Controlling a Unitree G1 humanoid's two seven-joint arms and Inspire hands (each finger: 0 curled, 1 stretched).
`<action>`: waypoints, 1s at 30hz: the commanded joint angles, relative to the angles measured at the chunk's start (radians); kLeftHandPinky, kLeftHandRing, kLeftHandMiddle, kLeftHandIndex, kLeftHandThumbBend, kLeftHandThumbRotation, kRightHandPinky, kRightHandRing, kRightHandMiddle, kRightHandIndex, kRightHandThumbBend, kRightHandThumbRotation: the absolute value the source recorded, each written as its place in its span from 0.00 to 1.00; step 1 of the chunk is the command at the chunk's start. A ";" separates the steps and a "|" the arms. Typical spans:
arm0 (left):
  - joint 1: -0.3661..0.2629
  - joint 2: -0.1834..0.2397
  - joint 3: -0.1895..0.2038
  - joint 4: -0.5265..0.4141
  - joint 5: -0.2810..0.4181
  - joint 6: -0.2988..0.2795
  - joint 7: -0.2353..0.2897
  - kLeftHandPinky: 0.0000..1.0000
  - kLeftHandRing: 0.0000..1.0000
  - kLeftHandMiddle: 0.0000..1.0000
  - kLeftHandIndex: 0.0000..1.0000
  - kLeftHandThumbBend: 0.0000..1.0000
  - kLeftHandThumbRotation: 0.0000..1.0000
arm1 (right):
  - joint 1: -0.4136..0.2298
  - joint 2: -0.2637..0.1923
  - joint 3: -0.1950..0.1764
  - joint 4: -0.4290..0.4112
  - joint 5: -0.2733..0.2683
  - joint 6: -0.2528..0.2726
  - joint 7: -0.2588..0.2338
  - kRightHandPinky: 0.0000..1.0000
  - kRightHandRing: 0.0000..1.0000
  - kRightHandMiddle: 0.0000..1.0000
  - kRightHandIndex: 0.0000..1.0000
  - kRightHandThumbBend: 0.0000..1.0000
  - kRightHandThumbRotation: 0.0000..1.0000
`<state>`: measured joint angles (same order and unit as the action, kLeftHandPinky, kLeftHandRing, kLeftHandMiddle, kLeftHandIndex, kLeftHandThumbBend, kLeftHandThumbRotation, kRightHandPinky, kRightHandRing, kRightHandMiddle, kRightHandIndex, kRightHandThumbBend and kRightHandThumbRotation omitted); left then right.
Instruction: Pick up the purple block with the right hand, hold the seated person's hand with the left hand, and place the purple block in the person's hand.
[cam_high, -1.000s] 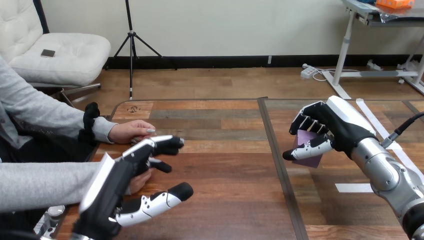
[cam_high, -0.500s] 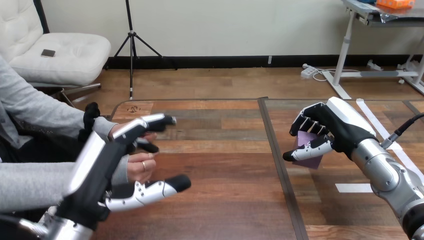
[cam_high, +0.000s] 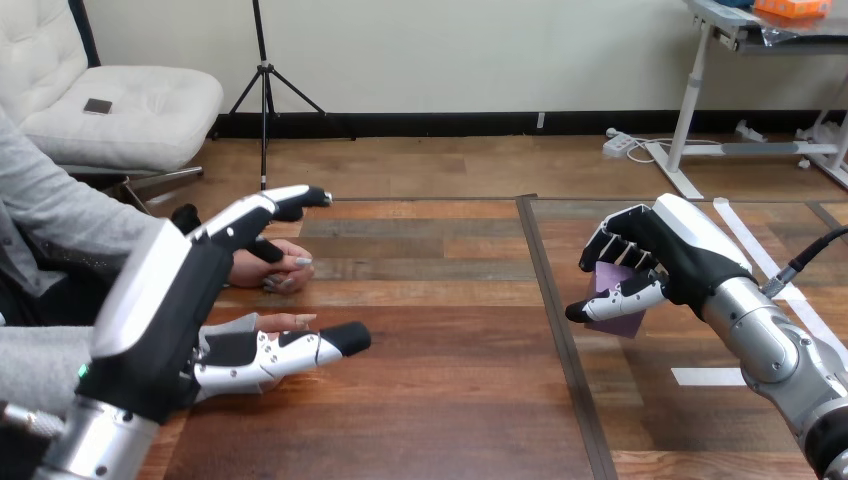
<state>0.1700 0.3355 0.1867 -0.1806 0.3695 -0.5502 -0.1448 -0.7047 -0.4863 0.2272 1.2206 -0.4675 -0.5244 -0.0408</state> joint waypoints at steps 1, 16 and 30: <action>-0.070 0.049 0.010 0.020 0.061 -0.017 0.047 0.62 0.79 0.82 0.79 1.00 0.56 | -0.066 -0.010 -0.007 -0.033 0.010 -0.001 -0.016 0.40 0.43 0.46 0.45 0.80 0.00; -0.116 0.116 -0.008 0.089 0.192 -0.003 0.133 0.63 0.80 0.84 0.82 1.00 0.64 | -0.060 -0.007 -0.014 -0.029 0.020 -0.008 -0.014 0.40 0.43 0.46 0.45 0.81 0.00; -0.144 0.158 -0.041 0.147 0.256 0.006 0.166 0.72 0.86 0.89 0.85 0.98 0.62 | -0.057 -0.009 -0.010 -0.023 0.013 -0.001 -0.024 0.41 0.43 0.46 0.46 0.81 0.00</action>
<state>0.0942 0.4569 0.1684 -0.0560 0.6015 -0.5466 -0.0045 -0.7047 -0.4857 0.2272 1.2207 -0.4666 -0.5231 -0.0418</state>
